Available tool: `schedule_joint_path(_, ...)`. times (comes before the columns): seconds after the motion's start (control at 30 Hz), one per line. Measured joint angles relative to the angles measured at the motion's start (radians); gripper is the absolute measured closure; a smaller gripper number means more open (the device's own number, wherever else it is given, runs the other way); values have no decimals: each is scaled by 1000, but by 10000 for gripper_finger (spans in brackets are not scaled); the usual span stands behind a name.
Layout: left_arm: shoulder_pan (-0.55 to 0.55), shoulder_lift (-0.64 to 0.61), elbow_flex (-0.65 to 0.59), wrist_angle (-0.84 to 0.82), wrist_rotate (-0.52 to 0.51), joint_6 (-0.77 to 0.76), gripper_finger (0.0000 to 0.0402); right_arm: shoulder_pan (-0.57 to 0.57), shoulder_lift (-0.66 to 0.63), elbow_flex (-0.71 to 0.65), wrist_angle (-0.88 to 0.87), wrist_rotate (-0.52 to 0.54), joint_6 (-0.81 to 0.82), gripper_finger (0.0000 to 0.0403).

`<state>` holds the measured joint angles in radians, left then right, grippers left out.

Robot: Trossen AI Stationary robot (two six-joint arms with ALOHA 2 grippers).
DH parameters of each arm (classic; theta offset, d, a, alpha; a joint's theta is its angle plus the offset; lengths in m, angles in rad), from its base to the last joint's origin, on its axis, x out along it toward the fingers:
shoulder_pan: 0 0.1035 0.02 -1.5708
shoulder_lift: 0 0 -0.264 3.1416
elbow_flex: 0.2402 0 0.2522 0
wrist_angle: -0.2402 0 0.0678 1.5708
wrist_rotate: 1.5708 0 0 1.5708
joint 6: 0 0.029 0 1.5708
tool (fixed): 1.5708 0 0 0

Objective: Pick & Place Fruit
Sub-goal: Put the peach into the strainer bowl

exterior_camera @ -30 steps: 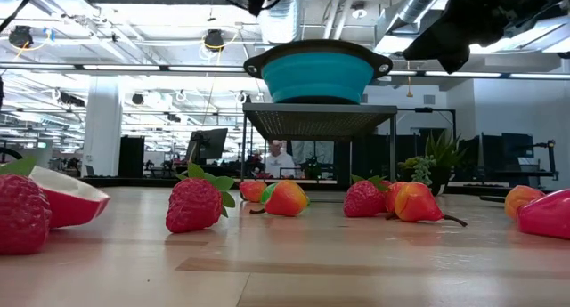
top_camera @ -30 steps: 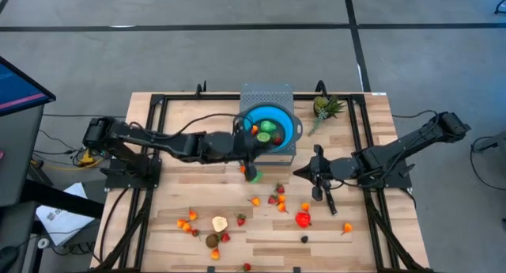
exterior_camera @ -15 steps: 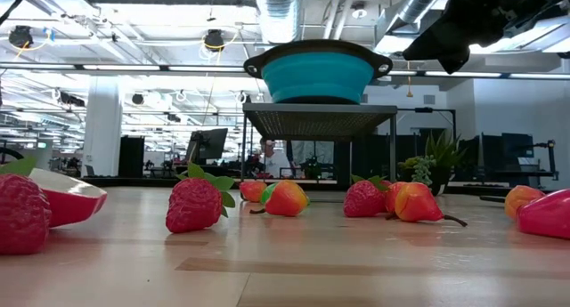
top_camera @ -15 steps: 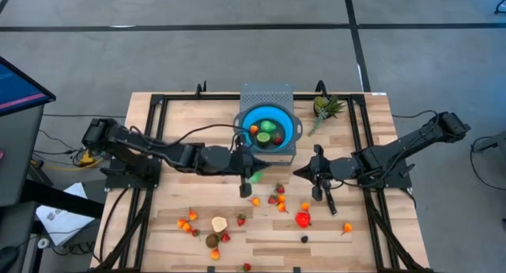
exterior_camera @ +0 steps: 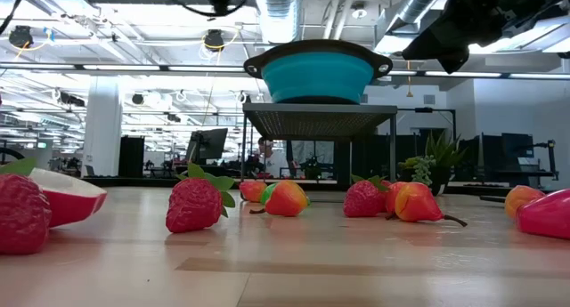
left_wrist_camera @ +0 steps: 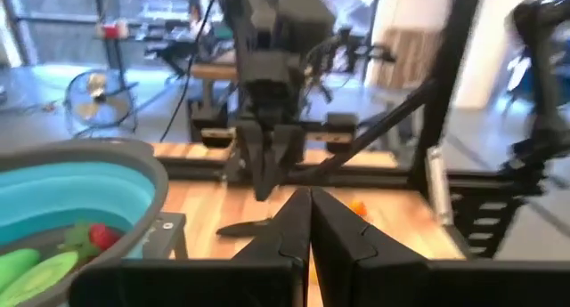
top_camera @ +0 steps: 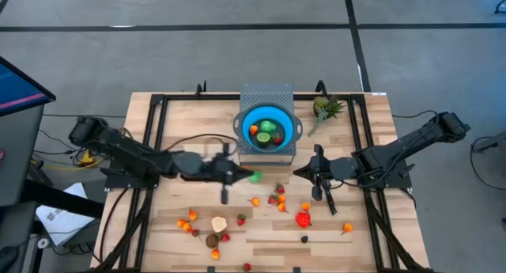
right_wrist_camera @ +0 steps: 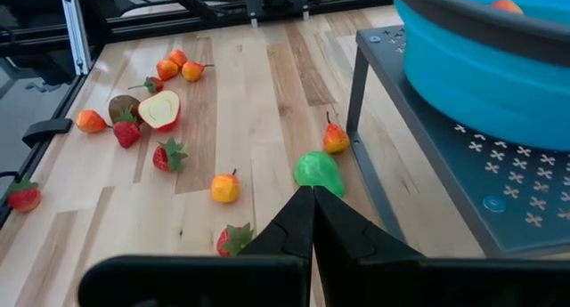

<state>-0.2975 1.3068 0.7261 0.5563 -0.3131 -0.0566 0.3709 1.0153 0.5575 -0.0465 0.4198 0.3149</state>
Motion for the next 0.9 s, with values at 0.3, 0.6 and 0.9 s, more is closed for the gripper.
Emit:
schedule_joint_path(0.3, -6, -340, -270, 35, 4, 0, 400, -54, 0, 0, 6, 0, 17, 403)
schedule_joint_path(0.6, -6, -520, -383, 38, 4, -4, 400, -69, 0, 0, -3, -3, 105, 403)
schedule_joint_path(0.9, -6, -549, -406, 39, 4, -11, 400, -70, 0, 0, -3, -3, 105, 403)
